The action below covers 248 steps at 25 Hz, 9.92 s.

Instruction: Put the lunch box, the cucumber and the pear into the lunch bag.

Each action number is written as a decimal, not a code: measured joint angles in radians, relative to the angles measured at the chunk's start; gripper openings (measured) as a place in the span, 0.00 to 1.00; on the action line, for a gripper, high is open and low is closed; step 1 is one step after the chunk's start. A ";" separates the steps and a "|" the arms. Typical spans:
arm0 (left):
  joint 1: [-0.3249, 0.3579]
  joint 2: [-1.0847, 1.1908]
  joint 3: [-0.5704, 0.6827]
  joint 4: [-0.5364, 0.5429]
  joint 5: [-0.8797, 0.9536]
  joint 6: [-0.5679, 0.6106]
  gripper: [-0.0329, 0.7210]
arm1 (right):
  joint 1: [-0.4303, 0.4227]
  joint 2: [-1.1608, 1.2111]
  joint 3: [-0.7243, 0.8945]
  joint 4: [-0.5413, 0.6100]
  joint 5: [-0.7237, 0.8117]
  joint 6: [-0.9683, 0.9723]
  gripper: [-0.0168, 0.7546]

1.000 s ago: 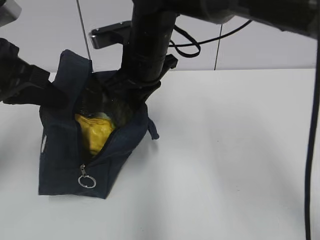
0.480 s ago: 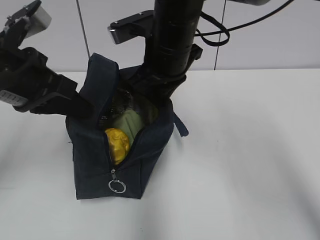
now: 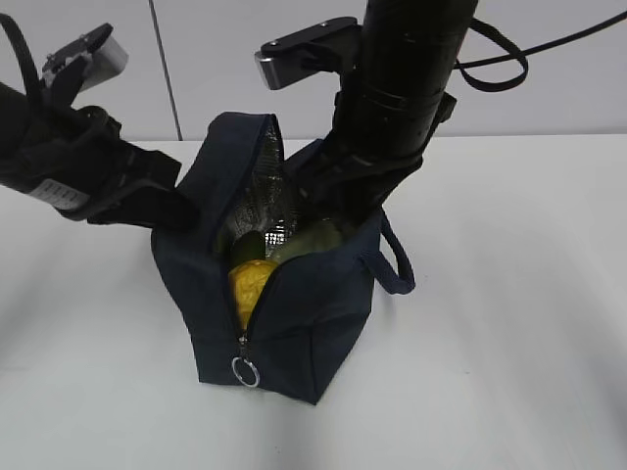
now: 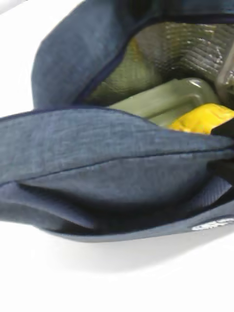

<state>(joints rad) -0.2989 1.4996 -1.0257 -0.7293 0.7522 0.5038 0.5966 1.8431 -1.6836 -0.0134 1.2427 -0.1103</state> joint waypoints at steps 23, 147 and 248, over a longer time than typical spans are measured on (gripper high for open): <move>0.000 0.083 -0.107 0.027 0.076 -0.012 0.07 | -0.049 -0.049 0.033 0.037 -0.160 0.007 0.75; -0.002 -0.265 0.207 -0.033 -0.164 0.261 0.59 | 0.152 -0.570 1.127 1.808 -0.873 -1.857 0.29; -0.002 -0.266 0.207 -0.034 -0.167 0.261 0.57 | 0.295 0.063 1.027 0.110 -1.830 -0.075 0.37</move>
<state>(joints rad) -0.3009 1.2336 -0.8186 -0.7632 0.5856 0.7653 0.8913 1.9059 -0.6570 0.0961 -0.5870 -0.1849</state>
